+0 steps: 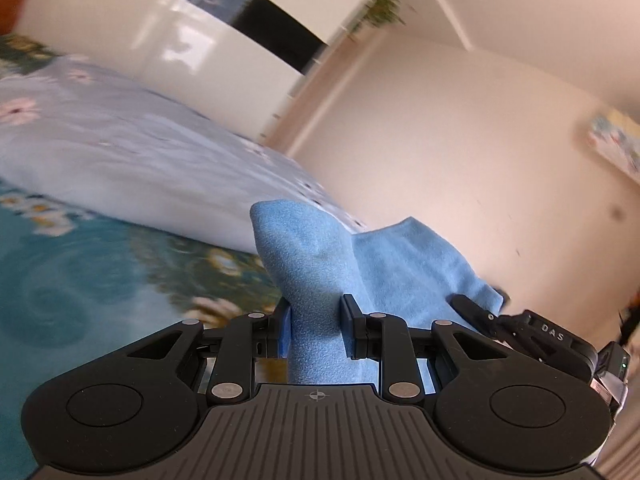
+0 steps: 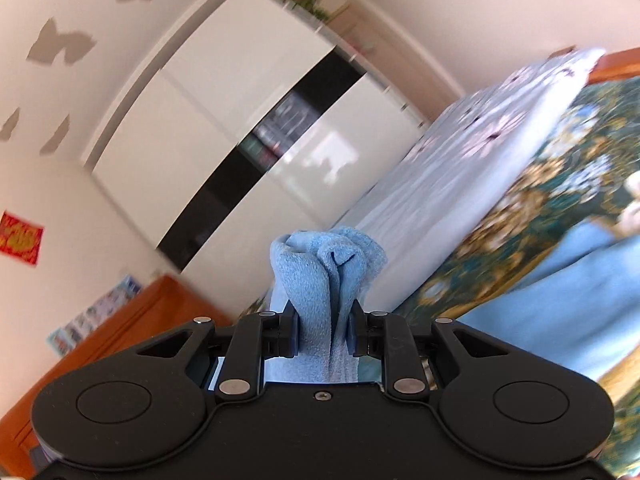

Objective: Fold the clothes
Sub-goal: 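Lift the folded light blue pants with both tools and carry them toward the clothes stack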

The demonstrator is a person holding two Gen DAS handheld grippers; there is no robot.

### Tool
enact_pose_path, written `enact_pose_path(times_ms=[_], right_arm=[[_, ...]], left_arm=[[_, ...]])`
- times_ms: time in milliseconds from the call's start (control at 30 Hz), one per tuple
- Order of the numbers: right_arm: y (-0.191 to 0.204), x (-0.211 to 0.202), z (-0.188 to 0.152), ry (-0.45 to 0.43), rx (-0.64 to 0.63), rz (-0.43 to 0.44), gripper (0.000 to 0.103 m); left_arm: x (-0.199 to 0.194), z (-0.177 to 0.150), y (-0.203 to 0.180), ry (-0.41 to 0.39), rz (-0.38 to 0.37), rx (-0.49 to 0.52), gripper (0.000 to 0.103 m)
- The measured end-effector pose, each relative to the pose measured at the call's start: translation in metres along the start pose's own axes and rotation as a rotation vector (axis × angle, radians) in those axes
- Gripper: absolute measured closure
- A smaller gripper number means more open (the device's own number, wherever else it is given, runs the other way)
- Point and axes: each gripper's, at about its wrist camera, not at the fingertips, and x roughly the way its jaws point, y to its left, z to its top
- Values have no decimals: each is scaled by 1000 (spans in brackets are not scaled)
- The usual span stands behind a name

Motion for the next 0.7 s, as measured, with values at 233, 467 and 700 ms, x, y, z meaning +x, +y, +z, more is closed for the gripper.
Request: enact_pose_path(times_ms=[233,467,700], right_arm=[[-59,-31,19,-102,34,-112,80],[-126,-28,14,-119,103,-217,80],[-173,-5,0,-89,154,-274,79]], left_arm=[[87,-2,-36,124,-69,91,81],[163,-15,-35,236,-44,138,81],[200,-40,-4,291,19,127,80]])
